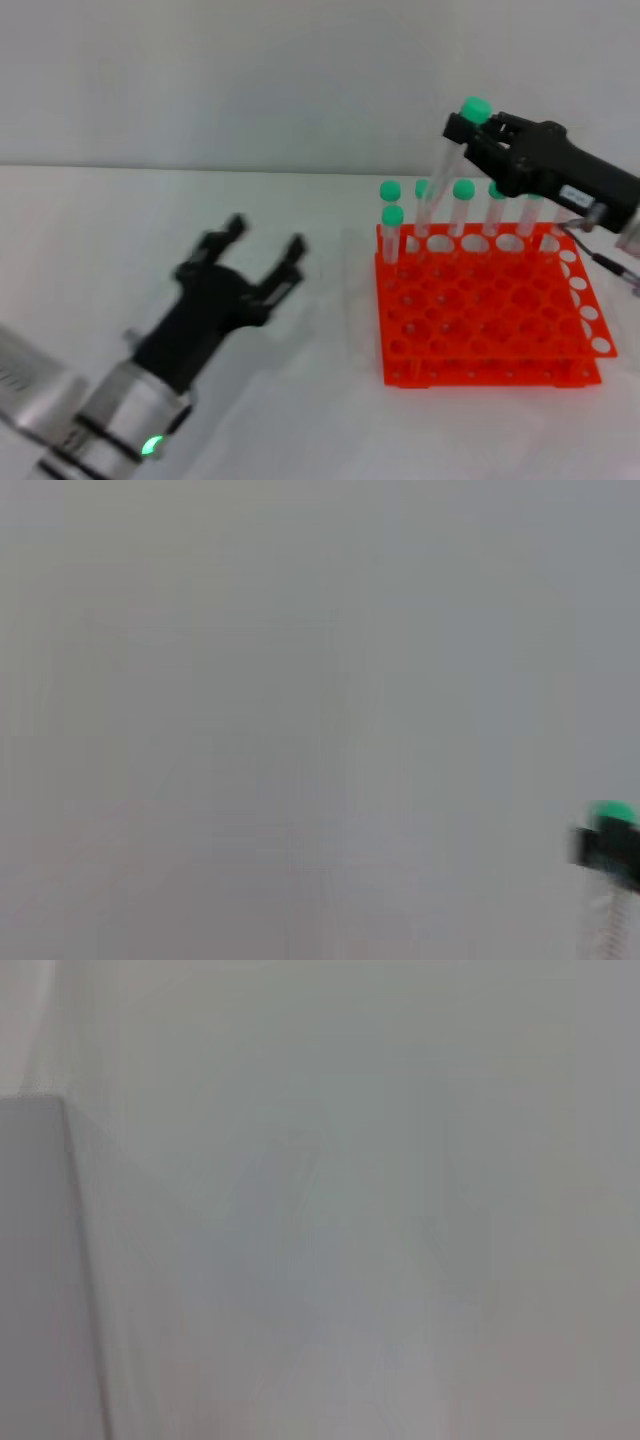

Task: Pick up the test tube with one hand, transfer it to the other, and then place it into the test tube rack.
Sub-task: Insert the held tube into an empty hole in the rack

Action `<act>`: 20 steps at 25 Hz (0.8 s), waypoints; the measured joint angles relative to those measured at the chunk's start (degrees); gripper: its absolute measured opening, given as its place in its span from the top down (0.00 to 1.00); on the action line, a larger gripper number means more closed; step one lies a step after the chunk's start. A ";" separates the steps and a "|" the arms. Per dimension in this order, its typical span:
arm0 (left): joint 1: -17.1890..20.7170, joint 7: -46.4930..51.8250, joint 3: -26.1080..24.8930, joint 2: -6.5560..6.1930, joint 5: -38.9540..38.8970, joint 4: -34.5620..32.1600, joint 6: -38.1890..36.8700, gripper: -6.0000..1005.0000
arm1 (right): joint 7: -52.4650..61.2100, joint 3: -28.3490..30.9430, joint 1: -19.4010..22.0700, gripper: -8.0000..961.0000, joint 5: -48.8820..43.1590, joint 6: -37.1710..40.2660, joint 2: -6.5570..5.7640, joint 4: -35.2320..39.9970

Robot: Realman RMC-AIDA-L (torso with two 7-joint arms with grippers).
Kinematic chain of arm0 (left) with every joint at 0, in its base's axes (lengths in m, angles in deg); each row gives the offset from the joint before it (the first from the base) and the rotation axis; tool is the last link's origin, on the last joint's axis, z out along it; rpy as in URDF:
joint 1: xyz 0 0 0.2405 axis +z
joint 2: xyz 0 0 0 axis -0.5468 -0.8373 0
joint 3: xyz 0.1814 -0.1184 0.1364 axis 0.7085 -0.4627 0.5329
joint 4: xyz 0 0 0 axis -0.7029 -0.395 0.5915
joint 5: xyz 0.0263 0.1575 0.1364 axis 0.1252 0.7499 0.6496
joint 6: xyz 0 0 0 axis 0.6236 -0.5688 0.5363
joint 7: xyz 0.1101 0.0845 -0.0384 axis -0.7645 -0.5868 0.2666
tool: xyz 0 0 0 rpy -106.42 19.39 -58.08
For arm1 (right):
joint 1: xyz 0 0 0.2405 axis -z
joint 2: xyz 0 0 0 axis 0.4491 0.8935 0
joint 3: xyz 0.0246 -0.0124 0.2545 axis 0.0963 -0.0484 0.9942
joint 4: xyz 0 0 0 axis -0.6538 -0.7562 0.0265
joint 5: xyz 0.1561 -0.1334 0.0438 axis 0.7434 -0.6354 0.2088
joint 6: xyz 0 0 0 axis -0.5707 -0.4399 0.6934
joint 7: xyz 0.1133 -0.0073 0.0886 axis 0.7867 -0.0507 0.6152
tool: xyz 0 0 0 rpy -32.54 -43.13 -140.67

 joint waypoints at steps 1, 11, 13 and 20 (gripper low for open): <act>1.34 0.04 -1.49 0.00 -0.14 0.50 -0.37 0.25 | -1.17 0.36 0.10 0.79 -0.01 -1.61 0.78 0.67; 7.47 -0.08 -10.96 -0.03 -0.45 3.60 -4.03 0.17 | -10.59 1.25 2.09 0.79 -0.02 -14.19 5.05 4.47; 7.85 -0.05 -11.68 -0.06 -0.53 3.64 -4.32 0.17 | -11.39 1.25 2.07 0.79 -0.03 -16.42 5.09 4.70; 8.08 0.33 -13.18 -0.20 -2.70 4.48 -4.76 0.17 | -14.39 0.99 1.80 0.79 0.30 -20.82 5.73 4.93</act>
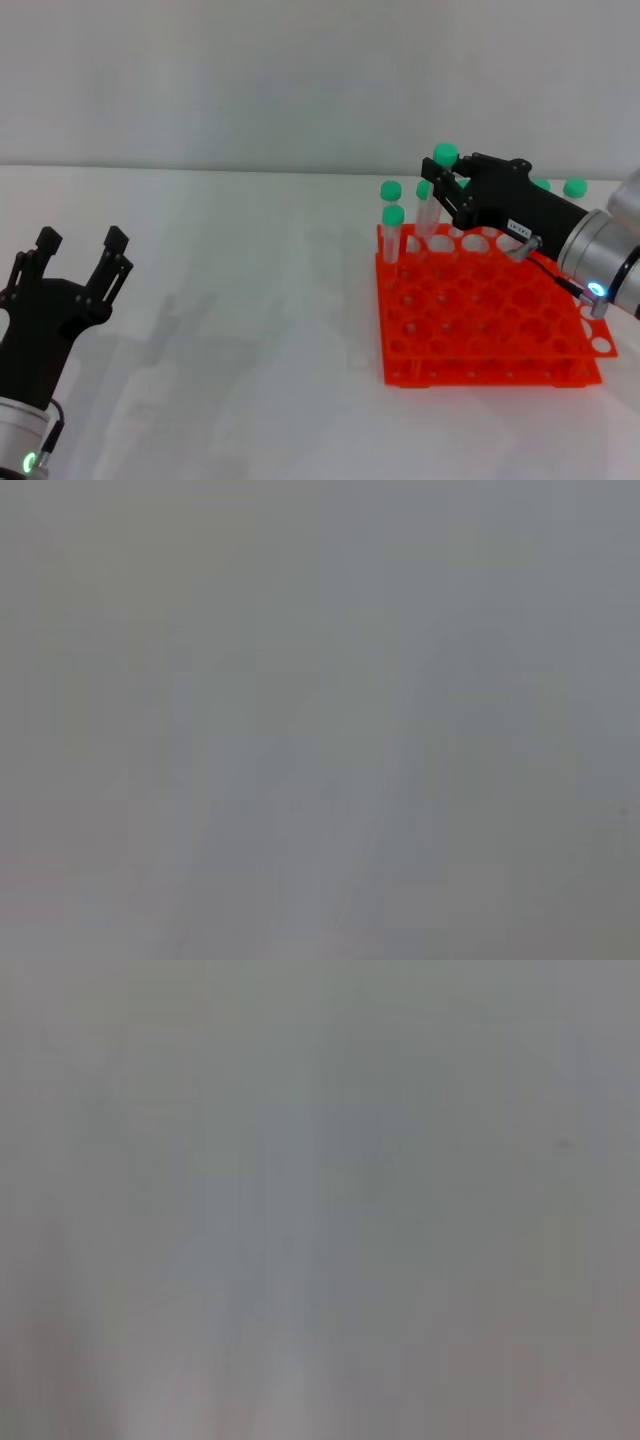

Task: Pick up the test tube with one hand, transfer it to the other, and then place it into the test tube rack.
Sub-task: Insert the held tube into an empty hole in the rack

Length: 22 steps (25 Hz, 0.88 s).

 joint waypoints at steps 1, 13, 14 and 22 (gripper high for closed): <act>-0.16 -0.02 0.00 0.00 0.00 0.02 0.04 0.17 | -0.29 -0.13 -0.09 0.79 0.03 -0.57 0.07 0.14; -0.35 0.04 -0.08 0.00 0.00 0.15 0.06 0.17 | -0.13 -2.04 0.20 0.79 0.11 -2.41 0.12 0.79; -0.34 0.05 -0.09 0.00 0.00 0.15 0.06 0.17 | -0.11 -2.24 0.27 0.79 0.12 -2.44 0.12 0.91; -0.26 0.08 0.11 0.00 0.00 0.15 0.06 0.17 | -0.39 -3.22 0.21 0.79 -0.07 -4.98 0.11 1.25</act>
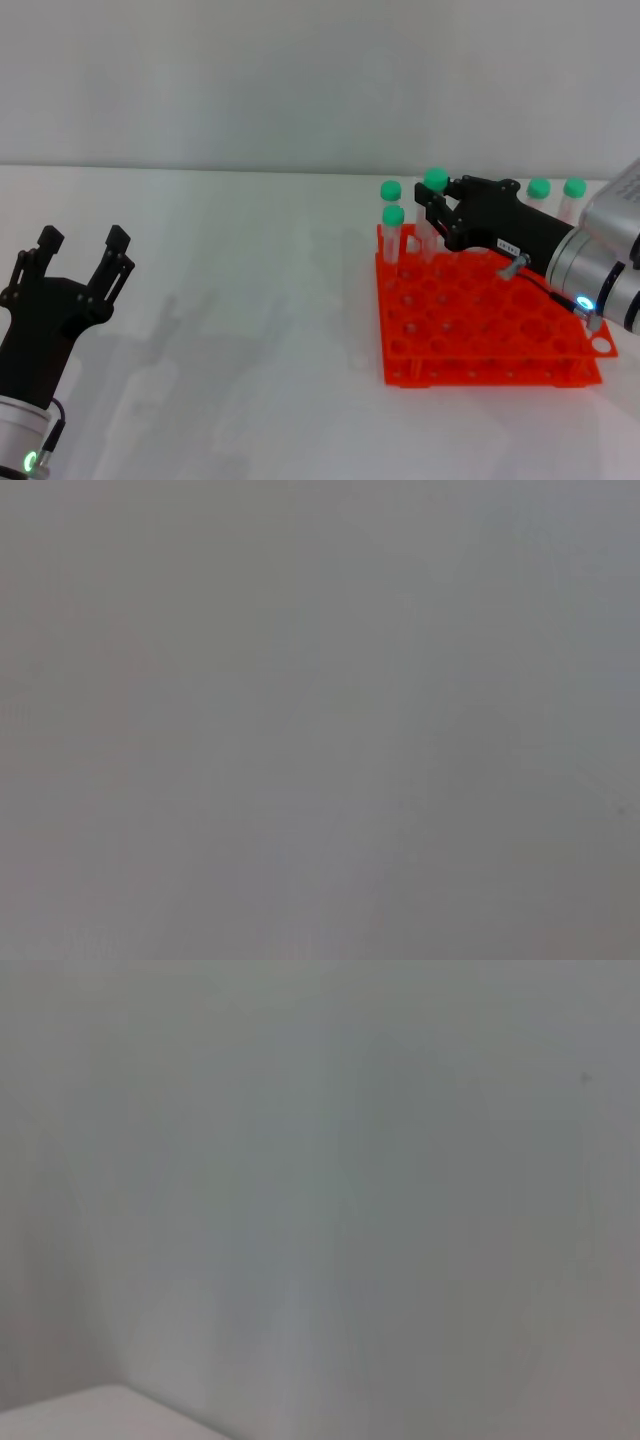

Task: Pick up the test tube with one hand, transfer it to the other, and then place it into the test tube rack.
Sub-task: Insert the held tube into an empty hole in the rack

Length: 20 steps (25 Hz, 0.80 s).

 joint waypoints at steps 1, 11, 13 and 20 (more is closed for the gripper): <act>0.04 0.01 0.03 0.00 0.00 0.00 0.00 0.17 | -0.02 -0.25 -0.03 0.79 0.09 -0.23 0.00 0.00; 0.14 0.00 0.21 0.06 0.05 -0.02 0.00 0.17 | -0.21 -1.42 0.18 0.79 0.23 -2.57 0.00 -0.15; 0.10 0.01 0.23 0.07 0.12 -0.05 0.00 0.17 | -0.23 -1.95 0.25 0.79 0.23 -2.90 0.00 -0.37; 0.06 0.01 0.25 0.09 0.14 -0.16 0.00 0.17 | -1.64 -2.55 0.29 0.79 0.16 -4.98 0.00 -0.38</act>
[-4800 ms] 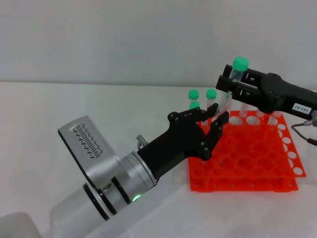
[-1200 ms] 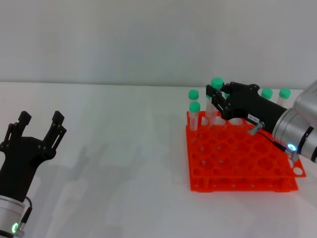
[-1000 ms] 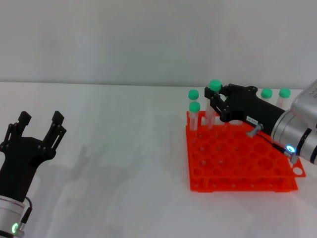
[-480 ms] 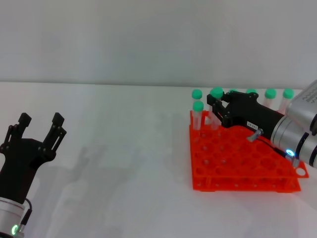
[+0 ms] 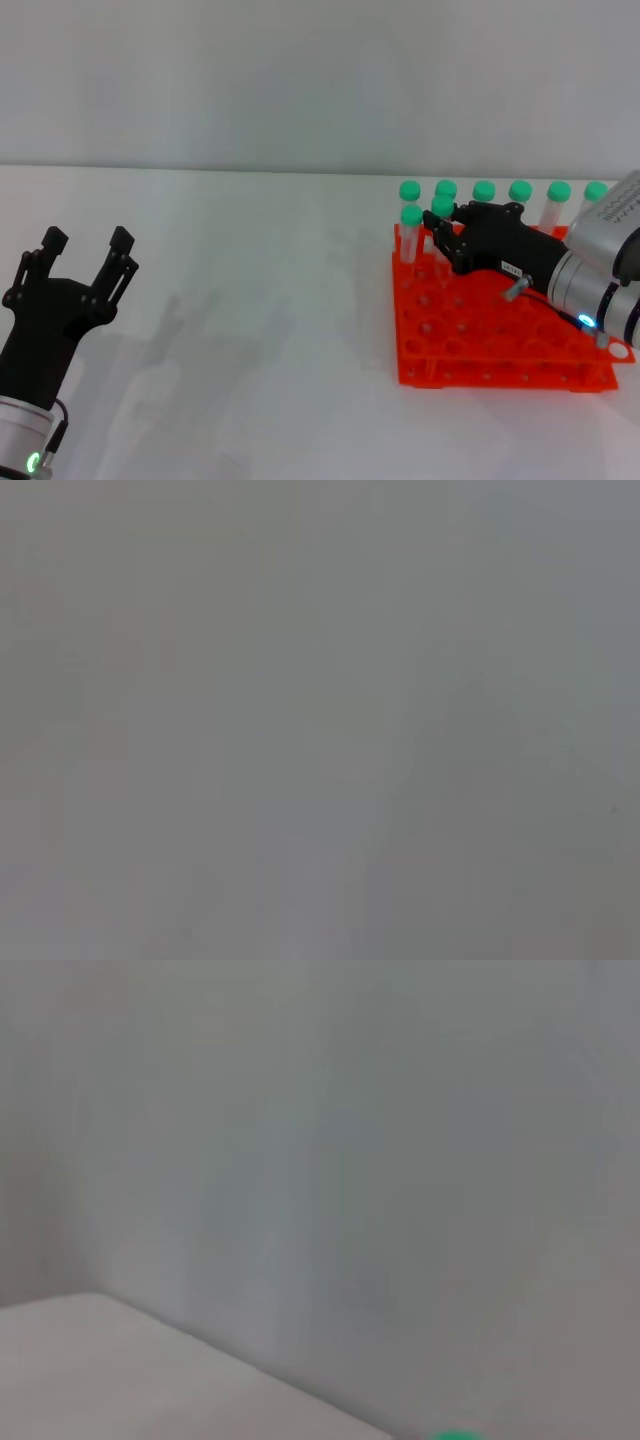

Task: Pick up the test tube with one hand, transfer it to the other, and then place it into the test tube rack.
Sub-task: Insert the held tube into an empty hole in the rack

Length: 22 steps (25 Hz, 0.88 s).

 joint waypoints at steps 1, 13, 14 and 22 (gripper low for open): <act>0.00 0.00 0.00 0.00 0.00 -0.05 0.00 0.17 | -0.54 -0.21 0.00 0.79 0.00 -0.08 0.00 0.05; -0.16 0.00 -0.17 -0.08 -0.05 -0.34 -0.23 0.17 | -1.73 -0.15 1.17 0.66 0.26 -0.22 0.00 0.61; -0.22 0.00 -0.18 -0.08 -0.05 -0.38 -0.20 0.17 | -1.73 -0.13 1.48 0.65 0.28 -0.11 0.00 0.78; -0.90 0.00 -0.43 -0.09 -0.07 -0.35 -0.05 0.17 | -1.53 1.92 5.05 0.58 0.37 1.20 -0.33 3.53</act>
